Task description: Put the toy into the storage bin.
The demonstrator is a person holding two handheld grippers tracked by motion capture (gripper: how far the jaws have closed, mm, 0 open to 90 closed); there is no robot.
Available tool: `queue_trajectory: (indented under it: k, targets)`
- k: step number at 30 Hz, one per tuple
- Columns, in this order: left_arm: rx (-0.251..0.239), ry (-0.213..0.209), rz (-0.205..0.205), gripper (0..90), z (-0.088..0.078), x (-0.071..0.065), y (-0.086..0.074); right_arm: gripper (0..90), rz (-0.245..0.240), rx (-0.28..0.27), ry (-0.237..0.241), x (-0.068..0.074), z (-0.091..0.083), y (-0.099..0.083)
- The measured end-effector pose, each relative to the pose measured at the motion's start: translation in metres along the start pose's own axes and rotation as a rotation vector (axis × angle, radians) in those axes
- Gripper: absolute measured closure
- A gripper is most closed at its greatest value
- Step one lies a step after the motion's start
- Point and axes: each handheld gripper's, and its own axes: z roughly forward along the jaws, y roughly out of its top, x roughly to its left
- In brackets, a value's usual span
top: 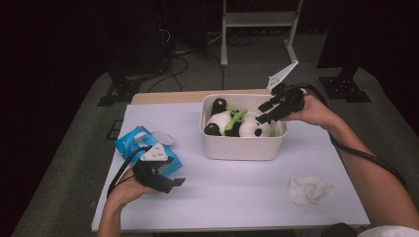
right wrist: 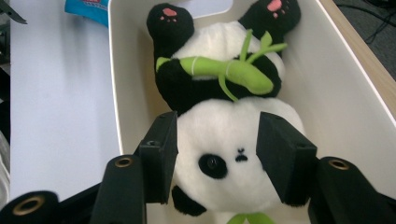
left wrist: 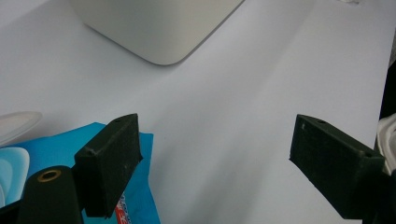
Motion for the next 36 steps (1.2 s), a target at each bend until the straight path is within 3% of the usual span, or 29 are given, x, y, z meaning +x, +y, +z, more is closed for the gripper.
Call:
queue_trajectory:
  k: [17, 36]
  targets:
    - [0.001, -0.009, -0.006, 15.2, 0.005, 0.001, 0.0, 44.4, 0.057, -0.038, -0.03, 0.005, -0.023, -0.037]
    - [0.008, -0.017, -0.002, 15.2, 0.008, 0.0, 0.0, 42.2, 0.123, -0.067, -0.04, 0.011, -0.034, -0.081]
